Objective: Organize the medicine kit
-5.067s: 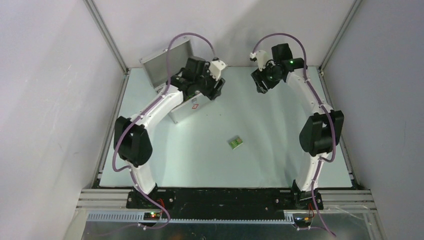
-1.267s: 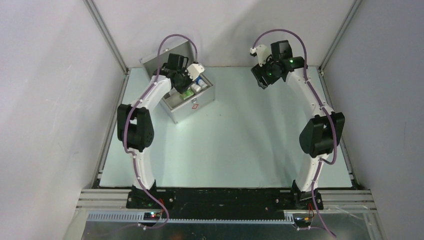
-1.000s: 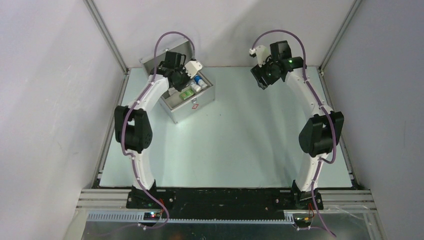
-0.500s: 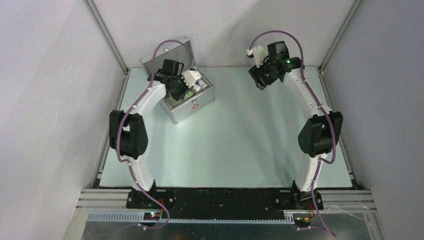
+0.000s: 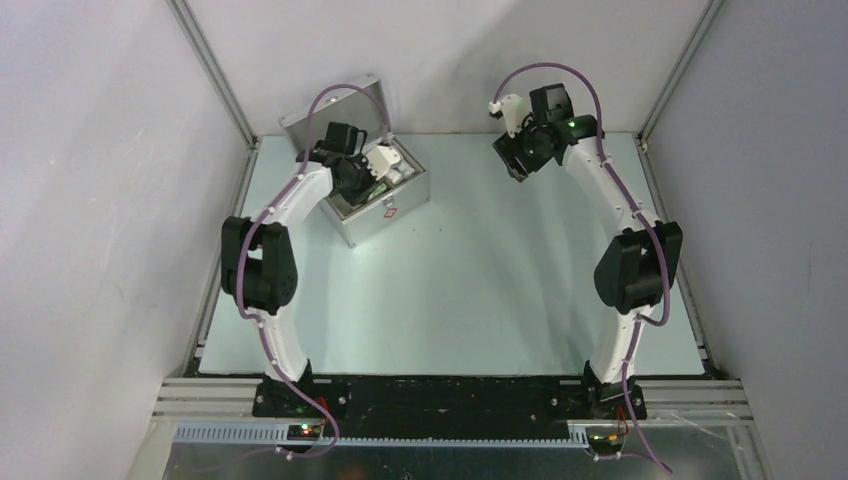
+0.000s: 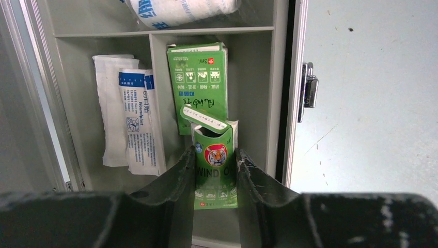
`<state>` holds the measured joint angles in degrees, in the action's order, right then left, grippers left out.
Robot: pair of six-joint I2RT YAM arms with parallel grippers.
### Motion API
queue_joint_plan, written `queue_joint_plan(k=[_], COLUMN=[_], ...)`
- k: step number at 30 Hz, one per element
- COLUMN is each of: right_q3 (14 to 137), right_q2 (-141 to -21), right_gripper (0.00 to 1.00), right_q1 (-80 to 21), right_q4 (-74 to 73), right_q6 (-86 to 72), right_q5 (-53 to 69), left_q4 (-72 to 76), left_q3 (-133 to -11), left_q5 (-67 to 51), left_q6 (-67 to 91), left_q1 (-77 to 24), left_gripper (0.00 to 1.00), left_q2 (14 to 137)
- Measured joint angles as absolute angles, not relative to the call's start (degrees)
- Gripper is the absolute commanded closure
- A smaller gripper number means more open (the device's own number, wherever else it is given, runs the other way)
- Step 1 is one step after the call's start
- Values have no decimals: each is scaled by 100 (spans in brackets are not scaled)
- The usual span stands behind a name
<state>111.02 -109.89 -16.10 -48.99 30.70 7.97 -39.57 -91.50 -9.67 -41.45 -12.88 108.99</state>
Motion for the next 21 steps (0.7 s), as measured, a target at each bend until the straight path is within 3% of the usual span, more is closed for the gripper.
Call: queue_joint_plan(k=[13,15,19,21], right_q3=[11102,11102,11104,11111], right_q2=[-11096,-11102,-11113,-11113], right_gripper=[34,34,34,34], right_q1=[-1645,-1647,-1662,-1675], right_q4=[-4906,-4906,-4906,-4908], right_q6=[3070,3070,3070,3070], right_q5=[797,797,797,799], left_q4=[-4071,-4110,-4154,-4130], left_q3=[-8965,-8941,-8914,-8947], left_q5=[-958,-954,-921,-893], left_q6=[-4241,-4261,-4276,-4254], left_q1=[-1155,-1135,-1122,-1122], left_gripper=[66,61,37,33], left_q2=[10731,10728,10731,10733])
